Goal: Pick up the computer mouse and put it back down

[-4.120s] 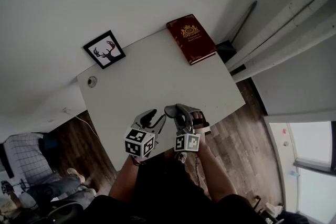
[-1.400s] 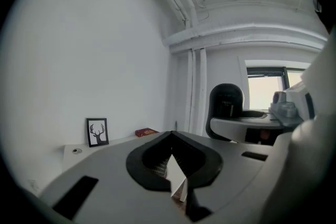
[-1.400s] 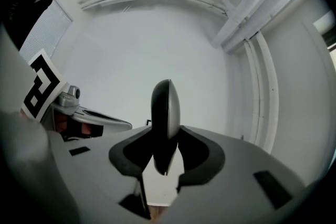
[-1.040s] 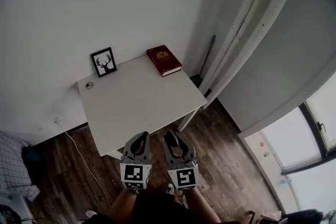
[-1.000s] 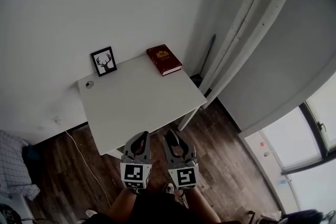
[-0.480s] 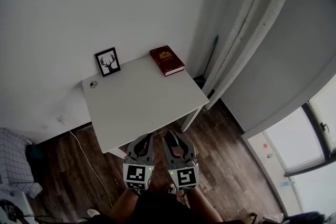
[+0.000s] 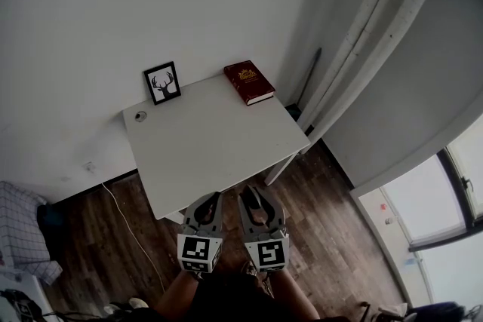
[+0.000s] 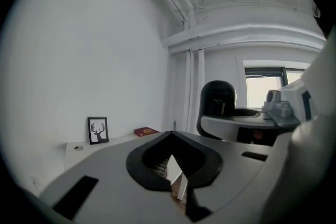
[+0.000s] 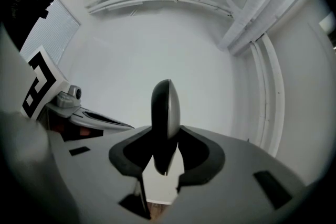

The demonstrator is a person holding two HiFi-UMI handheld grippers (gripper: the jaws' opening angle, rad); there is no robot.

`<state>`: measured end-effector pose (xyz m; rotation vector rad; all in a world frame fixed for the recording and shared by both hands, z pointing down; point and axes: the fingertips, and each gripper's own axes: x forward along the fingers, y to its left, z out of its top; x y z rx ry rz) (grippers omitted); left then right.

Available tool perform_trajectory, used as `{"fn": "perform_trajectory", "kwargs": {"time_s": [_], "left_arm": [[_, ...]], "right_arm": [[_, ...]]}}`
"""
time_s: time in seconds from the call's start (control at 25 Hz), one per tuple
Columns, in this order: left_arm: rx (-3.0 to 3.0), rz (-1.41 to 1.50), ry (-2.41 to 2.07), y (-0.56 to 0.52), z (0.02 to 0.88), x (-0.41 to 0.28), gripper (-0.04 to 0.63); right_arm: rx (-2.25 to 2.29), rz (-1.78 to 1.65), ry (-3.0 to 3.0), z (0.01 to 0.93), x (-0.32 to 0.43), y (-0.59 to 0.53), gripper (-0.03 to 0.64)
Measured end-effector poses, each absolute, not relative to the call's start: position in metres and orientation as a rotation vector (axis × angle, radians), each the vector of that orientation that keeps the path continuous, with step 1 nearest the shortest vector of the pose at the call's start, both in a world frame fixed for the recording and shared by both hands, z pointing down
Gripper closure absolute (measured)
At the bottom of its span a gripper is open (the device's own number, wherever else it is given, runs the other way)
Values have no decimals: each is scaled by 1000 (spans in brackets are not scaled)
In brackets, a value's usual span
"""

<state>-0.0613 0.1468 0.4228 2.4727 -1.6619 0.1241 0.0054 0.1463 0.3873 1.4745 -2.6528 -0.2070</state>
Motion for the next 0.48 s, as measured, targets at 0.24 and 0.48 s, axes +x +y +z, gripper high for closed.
{"fn": "perform_trajectory", "kwargs": {"time_s": [0.24, 0.48], "left_arm": [[2506, 119, -1603, 141, 428, -84, 595], [2487, 134, -1568, 131, 438, -97, 595]], "right_arm": [[1518, -230, -2614, 388, -18, 142, 477], [1527, -206, -2577, 398, -26, 137, 477]]}}
